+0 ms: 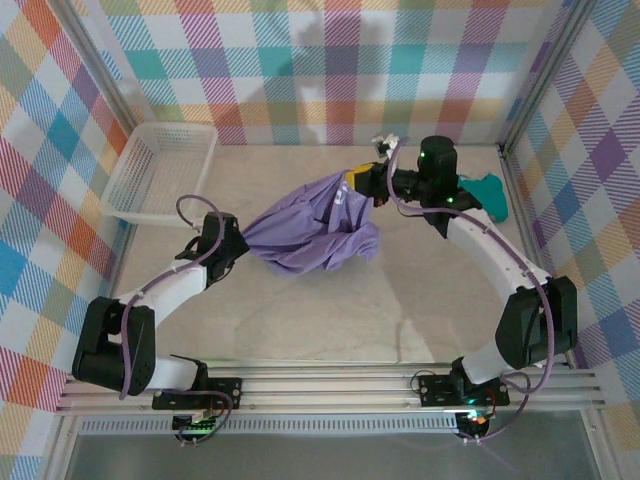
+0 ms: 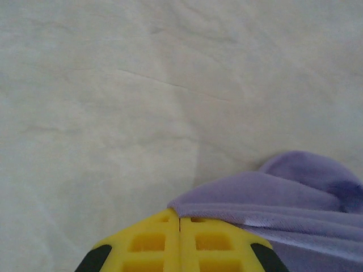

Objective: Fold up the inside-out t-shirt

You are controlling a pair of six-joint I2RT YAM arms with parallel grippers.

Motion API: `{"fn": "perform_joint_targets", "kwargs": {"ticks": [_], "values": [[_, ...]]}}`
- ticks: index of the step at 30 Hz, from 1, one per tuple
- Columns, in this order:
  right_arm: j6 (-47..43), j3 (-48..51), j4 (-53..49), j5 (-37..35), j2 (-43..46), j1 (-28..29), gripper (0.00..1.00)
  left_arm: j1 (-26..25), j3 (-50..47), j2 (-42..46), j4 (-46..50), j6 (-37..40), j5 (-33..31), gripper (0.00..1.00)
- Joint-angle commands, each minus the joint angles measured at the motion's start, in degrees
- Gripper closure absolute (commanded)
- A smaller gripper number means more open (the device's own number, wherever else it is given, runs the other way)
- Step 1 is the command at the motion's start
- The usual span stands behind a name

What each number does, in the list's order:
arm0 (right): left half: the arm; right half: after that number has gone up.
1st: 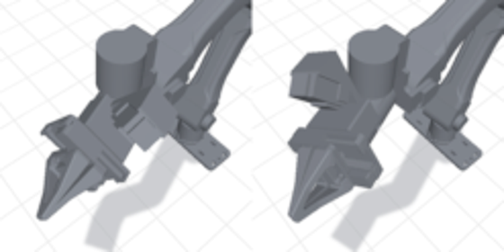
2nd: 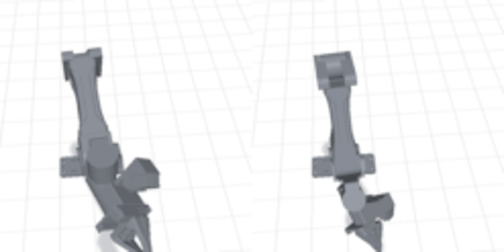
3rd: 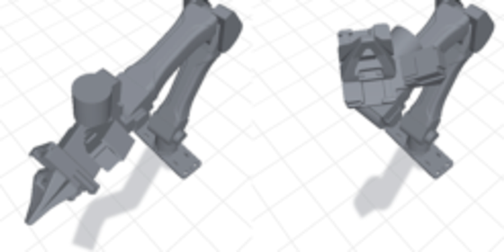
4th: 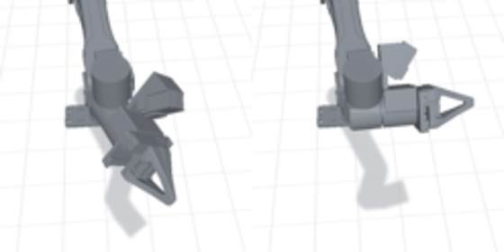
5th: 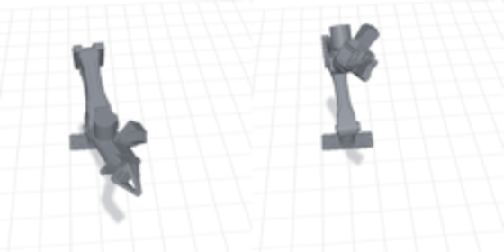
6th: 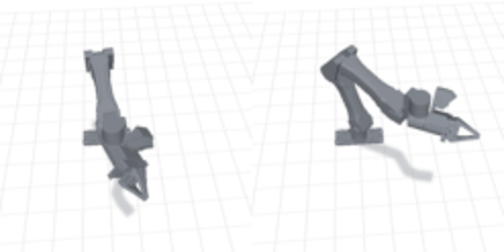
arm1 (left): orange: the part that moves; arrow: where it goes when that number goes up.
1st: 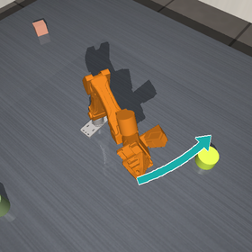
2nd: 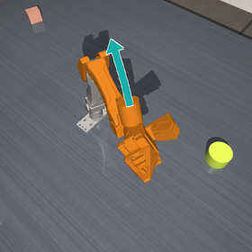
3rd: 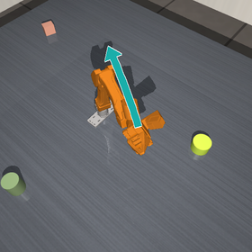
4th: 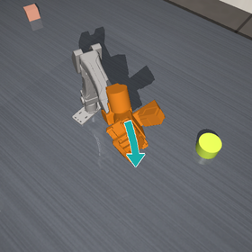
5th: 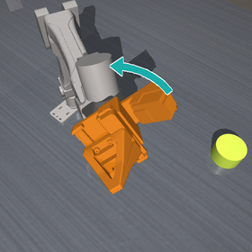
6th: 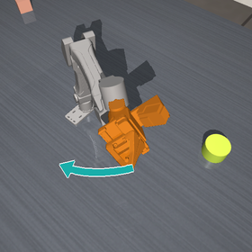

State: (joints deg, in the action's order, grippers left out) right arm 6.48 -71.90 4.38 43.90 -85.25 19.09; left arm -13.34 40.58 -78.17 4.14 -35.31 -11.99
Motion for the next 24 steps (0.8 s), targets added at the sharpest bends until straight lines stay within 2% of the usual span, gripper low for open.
{"fn": "perform_joint_targets", "kwargs": {"ticks": [1, 4, 7, 10, 12, 15, 19, 20, 21, 22, 24], "values": [[-2.7, -3.8, -0.4, 4.0, 3.6, -0.4, 1.0, 0.5, 0.4, 1.3, 3.4, 4.2, -1.8, 0.98], [-1.6, -0.5, -0.7, 4.2, 3.0, -0.4, 1.0, -2.5, 2.3, 5.4, 1.2, 6.3, 5.6, 0.67], [-0.1, 2.5, 0.0, 3.0, 3.1, -0.2, 1.0, -8.6, 3.5, 11.4, 0.3, 8.9, 8.0, 0.43], [0.7, 3.1, 0.1, 3.0, 3.0, -0.1, 1.0, -15.1, 5.4, 12.7, -1.6, 10.9, 11.1, 0.25], [0.7, 2.5, -0.8, 3.3, 2.7, 0.0, 1.0, -19.1, 7.9, 10.0, -2.8, 12.3, 13.2, 0.22], [0.6, 1.9, -1.6, 2.9, 2.5, 0.0, 1.0, -23.8, 12.3, 3.8, -2.9, 14.8, 13.8, 0.21], [0.6, 1.5, -2.2, 2.5, 3.0, 0.1, 1.0, -24.9, 15.9, -3.7, -4.2, 15.6, 12.1, 0.26], [0.6, 1.4, -2.3, 2.5, 3.1, 0.1, 1.0, -24.8, 16.8, -5.4, -4.8, 15.9, 11.3, 0.31], [0.5, 1.2, -2.4, 2.5, 3.3, 0.0, 1.0, -24.5, 18.0, -7.4, -5.2, 16.4, 10.7, 0.4], [-0.1, 0.9, -3.3, 1.8, 3.6, -0.1, 1.0, -23.9, 19.3, -9.2, -5.0, 16.3, 9.6, 0.55], [-3.4, -0.8, -8.2, -1.1, 5.0, -0.3, 1.0, -21.5, 19.5, -10.0, -5.4, 14.7, 9.2, 0.77]]}}
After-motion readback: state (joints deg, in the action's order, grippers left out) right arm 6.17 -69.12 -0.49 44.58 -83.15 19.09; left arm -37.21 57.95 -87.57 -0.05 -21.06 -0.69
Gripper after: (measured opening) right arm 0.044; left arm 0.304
